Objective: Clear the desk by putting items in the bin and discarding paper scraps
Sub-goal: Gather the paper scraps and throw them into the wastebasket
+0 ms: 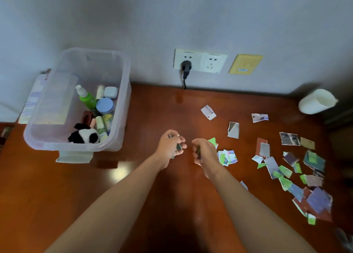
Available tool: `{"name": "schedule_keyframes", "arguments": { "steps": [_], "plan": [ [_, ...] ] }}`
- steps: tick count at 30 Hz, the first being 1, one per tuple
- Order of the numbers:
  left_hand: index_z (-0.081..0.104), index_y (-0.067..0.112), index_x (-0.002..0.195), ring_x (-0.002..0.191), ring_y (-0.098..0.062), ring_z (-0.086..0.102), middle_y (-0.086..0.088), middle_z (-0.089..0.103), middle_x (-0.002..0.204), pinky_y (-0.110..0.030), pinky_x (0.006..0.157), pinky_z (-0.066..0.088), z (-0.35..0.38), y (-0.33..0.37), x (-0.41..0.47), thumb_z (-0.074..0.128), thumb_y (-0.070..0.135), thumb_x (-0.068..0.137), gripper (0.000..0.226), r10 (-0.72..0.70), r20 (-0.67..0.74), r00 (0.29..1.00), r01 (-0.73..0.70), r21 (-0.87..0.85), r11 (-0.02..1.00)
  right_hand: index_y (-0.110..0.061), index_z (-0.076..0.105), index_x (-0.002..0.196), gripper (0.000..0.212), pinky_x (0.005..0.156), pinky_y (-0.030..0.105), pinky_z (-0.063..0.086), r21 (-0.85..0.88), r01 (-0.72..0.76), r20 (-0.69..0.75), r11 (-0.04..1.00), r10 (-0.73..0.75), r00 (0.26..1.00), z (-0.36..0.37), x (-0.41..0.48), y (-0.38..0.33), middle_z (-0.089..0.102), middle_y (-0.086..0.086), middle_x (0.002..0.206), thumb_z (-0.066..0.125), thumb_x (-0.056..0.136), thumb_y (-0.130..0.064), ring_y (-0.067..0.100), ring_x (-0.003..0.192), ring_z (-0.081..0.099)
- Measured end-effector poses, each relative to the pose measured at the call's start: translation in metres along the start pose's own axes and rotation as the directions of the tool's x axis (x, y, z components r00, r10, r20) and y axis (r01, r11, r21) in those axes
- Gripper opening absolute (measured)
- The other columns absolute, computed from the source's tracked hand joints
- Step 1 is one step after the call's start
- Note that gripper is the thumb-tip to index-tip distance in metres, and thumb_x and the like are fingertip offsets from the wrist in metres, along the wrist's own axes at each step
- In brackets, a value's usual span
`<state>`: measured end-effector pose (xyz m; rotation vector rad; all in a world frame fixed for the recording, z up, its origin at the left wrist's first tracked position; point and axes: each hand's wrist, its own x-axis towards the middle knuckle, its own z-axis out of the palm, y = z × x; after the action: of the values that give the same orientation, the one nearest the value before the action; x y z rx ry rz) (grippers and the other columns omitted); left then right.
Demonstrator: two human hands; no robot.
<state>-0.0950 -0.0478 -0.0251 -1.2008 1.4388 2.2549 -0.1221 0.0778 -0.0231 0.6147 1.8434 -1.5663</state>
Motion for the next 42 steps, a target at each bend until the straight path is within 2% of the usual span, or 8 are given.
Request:
{"name": "schedule_keyframes", "arguments": {
  "steps": [4, 7, 14, 20, 33, 36, 39, 42],
  "plan": [
    [0.049, 0.012, 0.073, 0.060, -0.020, 0.054, -0.007, 0.054, 0.071, -0.024, 0.049, 0.042, 0.025, 0.000, 0.000, 0.033, -0.017, 0.076, 0.034, -0.068, 0.167, 0.984, 0.084, -0.089, 0.992, -0.015, 0.065, 0.086, 0.009, 0.047, 0.022, 0.030, -0.080, 0.076, -0.127, 0.994, -0.086, 0.988, -0.031, 0.009, 0.005, 0.049, -0.003, 0.065, 0.058, 0.088, -0.021, 0.009, 0.054, 0.040],
    [0.053, 0.012, 0.073, 0.061, -0.019, 0.052, -0.005, 0.052, 0.069, -0.024, 0.048, 0.043, 0.039, -0.002, 0.002, 0.034, -0.014, 0.076, 0.032, -0.092, 0.269, 0.959, 0.125, -0.110, 0.986, -0.022, 0.066, 0.096, 0.010, 0.062, 0.024, 0.048, -0.262, 0.157, -0.234, 0.952, -0.221, 0.947, -0.050, 0.020, 0.009, 0.063, -0.008, 0.095, 0.064, 0.086, -0.022, 0.006, 0.074, 0.054],
    [0.051, 0.014, 0.077, 0.055, -0.014, 0.045, -0.003, 0.046, 0.069, -0.022, 0.047, 0.037, 0.059, -0.009, 0.010, 0.049, 0.007, 0.086, 0.012, -0.130, 0.212, 0.969, 0.147, -0.065, 0.987, -0.034, 0.048, 0.128, 0.049, 0.083, 0.036, 0.055, -0.738, 0.129, -0.114, 0.663, -0.311, 0.944, -0.071, 0.047, 0.003, 0.062, -0.009, 0.124, 0.070, 0.084, -0.037, 0.018, 0.108, 0.062],
    [0.051, 0.014, 0.080, 0.055, -0.013, 0.044, -0.002, 0.047, 0.068, -0.022, 0.048, 0.038, 0.061, -0.010, 0.020, 0.056, 0.016, 0.084, 0.007, -0.207, 0.156, 0.966, 0.216, -0.040, 0.976, -0.029, 0.048, 0.116, 0.039, 0.076, 0.032, 0.052, -0.829, 0.093, -0.074, 0.552, -0.274, 0.959, -0.070, 0.059, -0.006, 0.065, -0.006, 0.113, 0.070, 0.085, -0.039, 0.020, 0.098, 0.064],
    [0.063, 0.016, 0.094, 0.056, -0.013, 0.050, -0.006, 0.053, 0.081, -0.021, 0.044, 0.040, 0.066, -0.020, 0.032, 0.053, 0.007, 0.093, 0.014, -0.168, 0.015, 0.986, 0.166, 0.082, 0.983, -0.025, 0.053, 0.077, 0.013, 0.065, 0.029, 0.049, -0.830, 0.107, -0.040, 0.548, -0.250, 0.968, -0.068, 0.063, -0.007, 0.057, -0.009, 0.079, 0.063, 0.084, -0.030, 0.019, 0.075, 0.059],
    [0.062, 0.016, 0.095, 0.056, -0.013, 0.051, -0.006, 0.054, 0.082, -0.021, 0.045, 0.042, 0.068, -0.021, 0.032, 0.055, 0.007, 0.093, 0.012, -0.169, 0.036, 0.985, 0.166, 0.073, 0.983, -0.018, 0.059, 0.082, 0.016, 0.059, 0.027, 0.046, -0.701, 0.149, -0.064, 0.698, -0.270, 0.961, -0.072, 0.058, -0.004, 0.056, -0.006, 0.073, 0.059, 0.086, -0.034, 0.016, 0.067, 0.056],
    [0.062, 0.016, 0.096, 0.060, -0.014, 0.055, -0.006, 0.057, 0.083, -0.022, 0.050, 0.045, 0.074, -0.023, 0.032, 0.058, 0.007, 0.092, 0.011, -0.160, 0.074, 0.984, 0.155, 0.062, 0.986, -0.011, 0.055, 0.084, 0.012, 0.057, 0.024, 0.042, -0.243, 0.112, -0.126, 0.963, -0.146, 0.981, -0.078, 0.047, -0.013, 0.056, 0.001, 0.073, 0.051, 0.090, -0.020, 0.012, 0.061, 0.049],
    [0.061, 0.015, 0.093, 0.064, -0.016, 0.060, -0.007, 0.060, 0.083, -0.023, 0.052, 0.049, 0.082, -0.023, 0.033, 0.061, 0.004, 0.088, 0.012, -0.150, 0.089, 0.985, 0.146, 0.044, 0.988, -0.009, 0.056, 0.079, 0.017, 0.051, 0.019, 0.042, 0.080, -0.055, -0.085, 0.995, 0.062, 0.994, -0.088, 0.039, -0.023, 0.057, 0.007, 0.067, 0.042, 0.088, -0.010, 0.012, 0.052, 0.048]
  ]
}}
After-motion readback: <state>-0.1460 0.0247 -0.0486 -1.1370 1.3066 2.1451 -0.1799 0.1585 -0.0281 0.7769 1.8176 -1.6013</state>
